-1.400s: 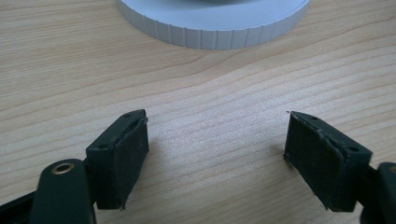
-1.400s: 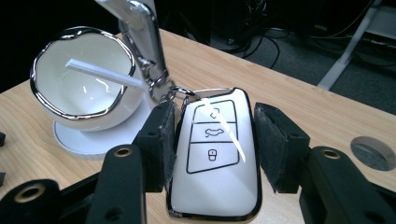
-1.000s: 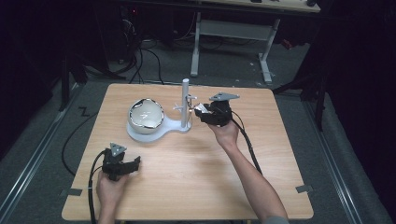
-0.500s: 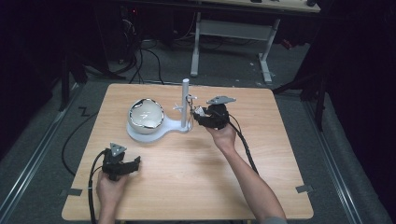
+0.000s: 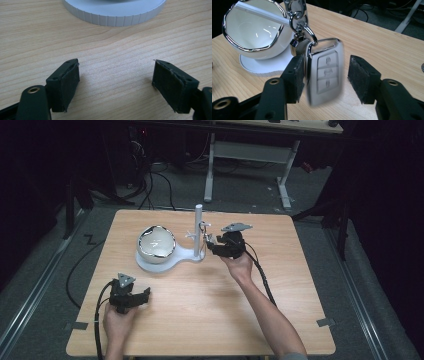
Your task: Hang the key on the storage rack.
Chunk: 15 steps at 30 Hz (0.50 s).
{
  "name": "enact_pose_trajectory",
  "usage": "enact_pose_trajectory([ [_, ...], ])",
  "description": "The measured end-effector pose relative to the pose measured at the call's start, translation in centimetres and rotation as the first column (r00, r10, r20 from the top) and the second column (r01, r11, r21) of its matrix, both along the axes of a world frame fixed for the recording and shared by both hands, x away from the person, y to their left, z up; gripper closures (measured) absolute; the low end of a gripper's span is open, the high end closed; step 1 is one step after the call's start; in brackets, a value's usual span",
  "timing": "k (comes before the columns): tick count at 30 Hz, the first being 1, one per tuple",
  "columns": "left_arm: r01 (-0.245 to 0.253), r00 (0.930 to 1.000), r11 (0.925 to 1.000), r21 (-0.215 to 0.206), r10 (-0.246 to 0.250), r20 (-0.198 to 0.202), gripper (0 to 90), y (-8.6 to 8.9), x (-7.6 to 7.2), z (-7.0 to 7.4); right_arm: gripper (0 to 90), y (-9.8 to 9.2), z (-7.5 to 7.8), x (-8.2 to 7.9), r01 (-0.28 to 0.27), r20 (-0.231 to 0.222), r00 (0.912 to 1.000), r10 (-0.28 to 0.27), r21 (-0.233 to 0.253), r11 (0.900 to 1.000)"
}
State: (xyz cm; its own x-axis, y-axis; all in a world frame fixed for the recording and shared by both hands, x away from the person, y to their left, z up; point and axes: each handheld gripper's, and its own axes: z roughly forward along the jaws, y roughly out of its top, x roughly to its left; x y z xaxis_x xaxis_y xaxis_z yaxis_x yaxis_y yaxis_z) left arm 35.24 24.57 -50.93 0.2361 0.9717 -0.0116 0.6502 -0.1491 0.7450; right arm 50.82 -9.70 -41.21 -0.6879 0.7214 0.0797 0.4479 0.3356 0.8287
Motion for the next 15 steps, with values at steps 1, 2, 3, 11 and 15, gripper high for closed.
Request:
enact_pose_trajectory([
  [1, 0.000, 1.0000, 1.0000, 0.000, 0.000, 0.000, 22.1, 0.0, 0.0, 0.0, 44.1, -0.1, 0.0, 0.0, -0.002, -0.003, 1.0000, 0.002, 0.006, 1.000],
  [2, -0.001, 1.0000, 1.0000, -0.001, 0.001, 0.000, 22.1, 0.0, 0.0, 0.0, 43.2, -0.2, 0.0, 0.1, -0.002, -0.005, 1.0000, 0.002, 0.011, 1.000],
  [3, -0.001, 1.0000, 1.0000, 0.000, 0.001, 0.000, 22.1, 0.0, 0.0, 0.0, 42.6, -0.3, 0.1, 0.1, -0.002, -0.008, 1.0000, 0.002, 0.011, 1.000],
  [11, -0.001, 1.0000, 1.0000, 0.000, 0.001, 0.000, 22.1, 0.0, 0.0, 0.0, 40.8, -1.4, 0.7, -0.1, 0.006, 0.000, 1.0000, -0.006, 0.037, 0.999],
  [15, -0.001, 1.0000, 1.0000, 0.000, 0.001, 0.000, 22.2, 0.0, 0.0, 0.0, 40.8, -2.1, 1.1, -0.3, 0.005, 0.007, 1.0000, -0.005, 0.037, 0.999],
])
